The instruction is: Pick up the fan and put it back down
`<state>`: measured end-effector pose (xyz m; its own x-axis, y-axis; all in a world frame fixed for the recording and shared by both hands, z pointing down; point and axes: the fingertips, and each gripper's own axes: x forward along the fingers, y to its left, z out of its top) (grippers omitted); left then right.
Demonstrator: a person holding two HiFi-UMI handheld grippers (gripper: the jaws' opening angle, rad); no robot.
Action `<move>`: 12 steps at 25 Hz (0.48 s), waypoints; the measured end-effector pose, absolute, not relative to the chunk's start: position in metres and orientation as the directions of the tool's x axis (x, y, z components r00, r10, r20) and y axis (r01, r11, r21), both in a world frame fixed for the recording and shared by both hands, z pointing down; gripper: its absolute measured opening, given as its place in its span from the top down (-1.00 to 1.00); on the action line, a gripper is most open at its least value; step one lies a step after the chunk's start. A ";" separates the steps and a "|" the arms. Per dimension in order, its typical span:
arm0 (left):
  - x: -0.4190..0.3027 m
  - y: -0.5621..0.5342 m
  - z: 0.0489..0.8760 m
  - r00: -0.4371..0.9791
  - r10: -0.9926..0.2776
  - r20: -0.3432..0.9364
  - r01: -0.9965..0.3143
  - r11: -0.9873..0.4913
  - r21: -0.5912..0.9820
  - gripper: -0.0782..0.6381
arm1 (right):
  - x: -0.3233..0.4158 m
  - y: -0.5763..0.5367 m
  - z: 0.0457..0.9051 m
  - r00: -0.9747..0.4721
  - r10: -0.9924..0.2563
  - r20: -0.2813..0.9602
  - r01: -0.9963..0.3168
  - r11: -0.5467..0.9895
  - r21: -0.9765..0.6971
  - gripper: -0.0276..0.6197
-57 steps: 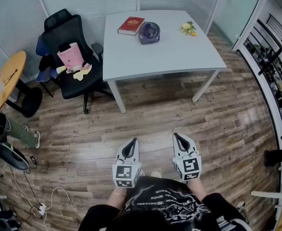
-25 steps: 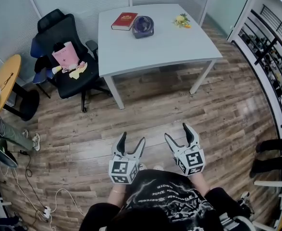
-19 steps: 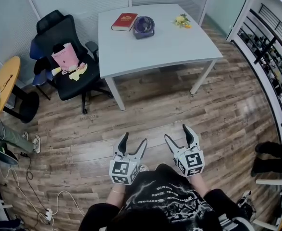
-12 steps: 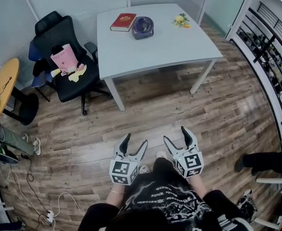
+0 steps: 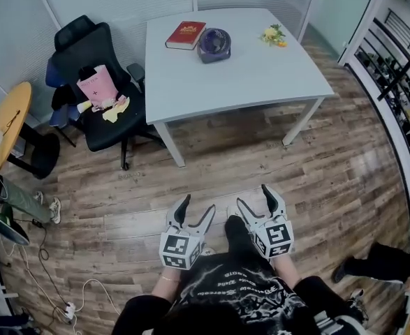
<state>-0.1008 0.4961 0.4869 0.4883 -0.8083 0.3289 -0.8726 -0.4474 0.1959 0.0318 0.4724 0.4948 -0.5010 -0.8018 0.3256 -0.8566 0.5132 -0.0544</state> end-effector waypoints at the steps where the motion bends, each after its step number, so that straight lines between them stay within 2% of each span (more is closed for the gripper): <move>1: -0.099 0.486 0.486 0.479 -0.814 0.329 -0.878 -0.438 0.195 -0.15 | 0.034 0.462 0.495 -0.507 -0.798 0.326 -0.853 0.519 -0.056 -0.16; 4: -0.095 0.455 0.484 0.450 -0.829 0.332 -0.893 -0.408 0.191 -0.15 | 0.039 0.428 0.494 -0.524 -0.788 0.324 -0.843 0.535 -0.063 -0.09; 12: -0.073 0.372 0.483 0.382 -0.859 0.341 -0.923 -0.337 0.185 -0.15 | 0.064 0.333 0.489 -0.569 -0.759 0.318 -0.809 0.585 -0.052 -0.09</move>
